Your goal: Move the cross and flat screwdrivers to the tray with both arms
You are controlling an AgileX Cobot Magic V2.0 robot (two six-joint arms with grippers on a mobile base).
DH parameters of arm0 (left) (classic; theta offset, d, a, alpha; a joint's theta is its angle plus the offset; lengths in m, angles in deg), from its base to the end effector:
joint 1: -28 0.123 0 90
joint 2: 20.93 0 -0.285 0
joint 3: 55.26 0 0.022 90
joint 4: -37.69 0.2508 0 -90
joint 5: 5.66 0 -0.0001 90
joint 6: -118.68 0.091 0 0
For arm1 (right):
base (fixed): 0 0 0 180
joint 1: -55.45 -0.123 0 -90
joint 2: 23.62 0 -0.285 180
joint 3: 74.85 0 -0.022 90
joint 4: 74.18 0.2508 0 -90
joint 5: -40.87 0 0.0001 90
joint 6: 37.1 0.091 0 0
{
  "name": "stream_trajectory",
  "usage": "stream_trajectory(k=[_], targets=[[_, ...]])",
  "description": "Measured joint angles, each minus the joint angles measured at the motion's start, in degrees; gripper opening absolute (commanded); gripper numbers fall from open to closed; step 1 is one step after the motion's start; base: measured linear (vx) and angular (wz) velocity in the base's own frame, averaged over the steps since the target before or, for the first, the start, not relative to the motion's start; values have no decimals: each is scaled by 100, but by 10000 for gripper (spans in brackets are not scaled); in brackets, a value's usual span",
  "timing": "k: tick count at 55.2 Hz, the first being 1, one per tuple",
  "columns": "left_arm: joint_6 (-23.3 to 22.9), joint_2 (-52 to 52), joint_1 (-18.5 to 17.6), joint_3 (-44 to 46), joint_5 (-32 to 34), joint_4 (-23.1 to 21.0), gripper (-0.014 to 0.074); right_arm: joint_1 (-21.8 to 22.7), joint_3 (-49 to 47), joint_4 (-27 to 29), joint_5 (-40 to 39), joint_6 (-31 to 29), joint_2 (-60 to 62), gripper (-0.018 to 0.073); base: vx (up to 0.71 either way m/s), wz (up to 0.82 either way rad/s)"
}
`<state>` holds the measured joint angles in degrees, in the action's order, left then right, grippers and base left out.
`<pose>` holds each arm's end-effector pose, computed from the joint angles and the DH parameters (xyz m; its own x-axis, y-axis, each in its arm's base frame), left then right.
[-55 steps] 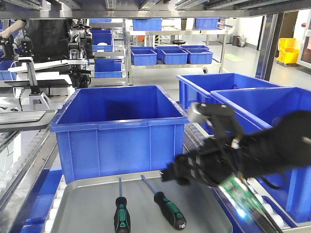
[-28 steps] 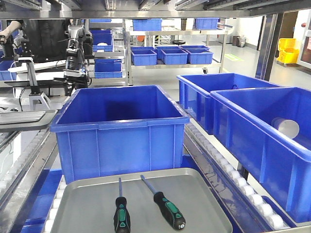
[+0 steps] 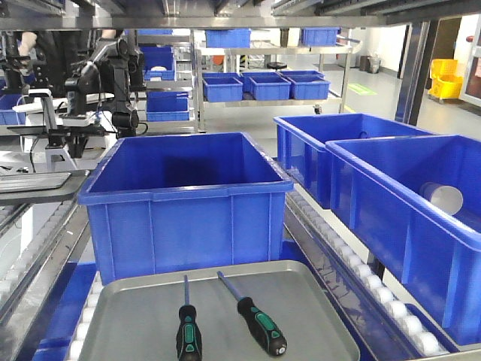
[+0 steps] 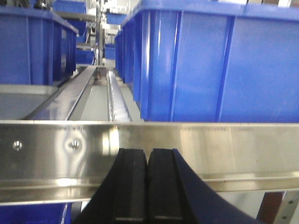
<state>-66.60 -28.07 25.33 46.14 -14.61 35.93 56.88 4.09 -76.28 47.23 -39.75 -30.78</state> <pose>0.0563 -0.0031 0.1915 -0.0873 -0.1183 -0.9891 0.0410 0.9917 -0.1222 0.0568 -0.0018 0.1935 -0.0451 -0.0815 -0.9957 0.0254 0.9963 -0.0827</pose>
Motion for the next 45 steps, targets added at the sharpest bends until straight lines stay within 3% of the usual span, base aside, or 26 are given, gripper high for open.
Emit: stream_trajectory(k=[45], targets=[[0,0,0,0,-6,0,-6,0,0,5,102,69,0,-11,0,0]])
